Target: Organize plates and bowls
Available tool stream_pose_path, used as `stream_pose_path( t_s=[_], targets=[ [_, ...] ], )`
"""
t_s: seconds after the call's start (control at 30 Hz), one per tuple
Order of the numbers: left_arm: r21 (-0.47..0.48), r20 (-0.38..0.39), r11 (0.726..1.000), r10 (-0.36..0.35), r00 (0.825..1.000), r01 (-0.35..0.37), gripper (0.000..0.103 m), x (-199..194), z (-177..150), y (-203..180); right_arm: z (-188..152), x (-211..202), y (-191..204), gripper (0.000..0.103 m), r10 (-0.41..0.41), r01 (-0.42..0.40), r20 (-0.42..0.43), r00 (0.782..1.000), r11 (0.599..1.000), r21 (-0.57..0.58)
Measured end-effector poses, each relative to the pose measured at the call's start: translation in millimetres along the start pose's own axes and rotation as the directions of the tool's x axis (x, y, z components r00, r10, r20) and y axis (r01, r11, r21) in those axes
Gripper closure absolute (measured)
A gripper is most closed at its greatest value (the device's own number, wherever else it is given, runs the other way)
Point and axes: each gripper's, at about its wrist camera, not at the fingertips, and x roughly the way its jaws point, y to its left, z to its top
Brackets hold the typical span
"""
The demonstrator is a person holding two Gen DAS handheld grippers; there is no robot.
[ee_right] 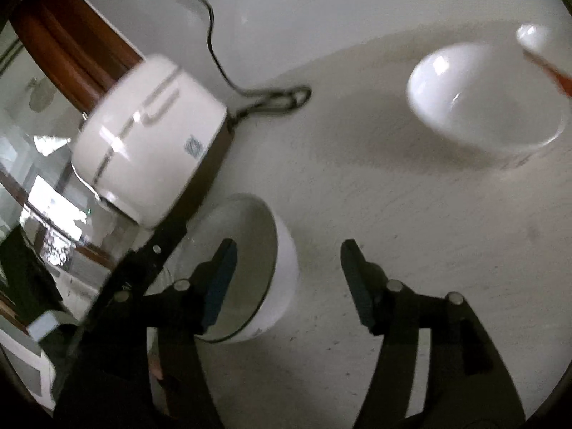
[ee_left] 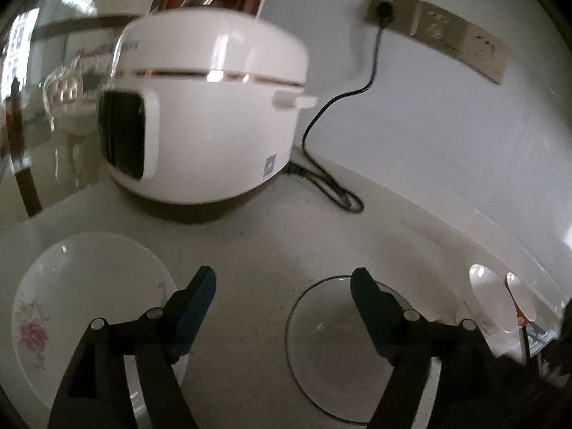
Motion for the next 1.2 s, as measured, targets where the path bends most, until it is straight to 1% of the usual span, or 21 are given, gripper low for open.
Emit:
stream_pose_path(
  t_s=[0.1,0.17,0.23,0.27,0.33,0.37,0.4,0.47,0.53,0.6,0.67,0.73,0.77,0.8,0.87,0.9,0.97,1.0,1.07,1.13,1.2],
  targets=[
    [0.061,0.061,0.998,0.007,0.998,-0.011,0.024,-13.1,-1.1,-11.0,5.6,-30.4,-2.6,0.039,-0.033,0.034,0.110,0.993,0.999,-0.011],
    [0.085,0.126,0.996,-0.013,0.992,0.003,0.021,-25.7,-1.2,-16.0,9.0,-54.0,-6.4,0.039,-0.095,0.099,0.215,0.972,0.995,-0.005],
    [0.092,0.202,0.995,-0.065,0.977,0.047,0.016,-42.5,-1.0,-18.8,13.2,-80.1,-15.0,0.034,-0.189,0.190,0.335,0.923,0.981,0.029],
    [0.098,0.248,0.992,-0.101,0.963,0.079,0.013,-53.1,-2.3,-20.3,15.7,-89.7,-21.9,0.028,-0.236,0.231,0.372,0.898,0.971,0.060],
    [0.122,0.299,0.985,-0.154,0.942,0.123,0.007,-66.8,-5.7,-23.9,20.8,-100.1,-38.7,0.026,-0.321,0.290,0.396,0.860,0.947,0.137],
    [0.142,0.317,0.979,-0.186,0.930,0.148,0.000,-72.9,-7.9,-27.3,24.3,-101.6,-49.6,0.026,-0.363,0.317,0.389,0.847,0.931,0.179],
    [0.162,0.325,0.971,-0.220,0.920,0.175,0.000,-77.1,-10.5,-30.7,29.2,-99.9,-63.1,0.026,-0.401,0.338,0.369,0.839,0.914,0.224],
    [0.199,0.312,0.957,-0.266,0.912,0.211,0.000,-79.2,-14.3,-39.1,37.8,-88.3,-82.7,0.026,-0.428,0.354,0.312,0.848,0.896,0.267],
    [0.246,0.282,0.945,-0.283,0.917,0.217,0.000,-76.3,-17.6,-49.5,45.7,-68.6,-95.5,0.026,-0.434,0.366,0.239,0.869,0.887,0.280],
    [0.283,0.262,0.934,-0.294,0.919,0.218,0.000,-75.0,-20.2,-56.3,48.7,-56.1,-98.1,0.026,-0.421,0.361,0.216,0.881,0.893,0.267],
    [0.301,0.220,0.920,-0.323,0.920,0.251,0.000,-68.3,-21.4,-62.5,52.4,-44.4,-93.7,0.026,-0.437,0.390,0.198,0.877,0.890,0.235],
    [0.300,0.159,0.900,-0.374,0.913,0.317,0.000,-61.5,-22.4,-69.6,55.5,-33.6,-93.8,0.026,-0.447,0.408,0.175,0.877,0.887,0.217],
    [0.302,0.140,0.891,-0.393,0.909,0.339,0.000,-59.0,-20.6,-73.3,56.7,-28.4,-97.0,0.030,-0.445,0.410,0.152,0.883,0.887,0.213],
    [0.310,0.118,0.880,-0.412,0.903,0.361,0.000,-57.4,-18.7,-78.8,58.0,-26.0,-99.4,0.045,-0.438,0.406,0.139,0.888,0.889,0.212],
    [0.326,0.051,0.853,-0.446,0.893,0.408,0.000,-52.4,-14.0,-94.0,57.1,-23.5,-104.1,0.065,-0.419,0.392,0.101,0.902,0.896,0.209],
    [0.332,-0.002,0.843,-0.449,0.894,0.424,0.000,-46.0,-9.9,-104.8,56.3,-24.0,-108.1,0.069,-0.412,0.389,0.081,0.908,0.898,0.206],
    [0.319,-0.126,0.840,-0.421,0.898,0.438,0.000,-26.4,-2.3,-127.6,55.2,-28.2,-113.4,0.073,-0.384,0.369,0.045,0.922,0.909,0.195],
    [0.317,-0.160,0.845,-0.400,0.902,0.431,0.000,-19.7,-0.7,-135.7,55.7,-30.8,-114.9,0.076,-0.365,0.355,0.023,0.931,0.917,0.182],
    [0.331,-0.225,0.867,-0.312,0.923,0.374,0.000,3.5,2.2,-156.4,55.3,-36.0,-116.4,0.077,-0.342,0.342,-0.022,0.939,0.928,0.145],
    [0.342,-0.302,0.866,-0.266,0.915,0.365,0.000,23.8,-1.0,-170.4,49.9,-43.3,-118.6,0.077,-0.325,0.330,-0.057,0.944,0.938,0.106],
    [0.333,-0.369,0.868,-0.240,0.898,0.369,0.004,44.3,-9.6,-180.3,45.9,-52.1,-119.2,0.076,-0.330,0.335,-0.069,0.942,0.939,0.077]
  ],
)
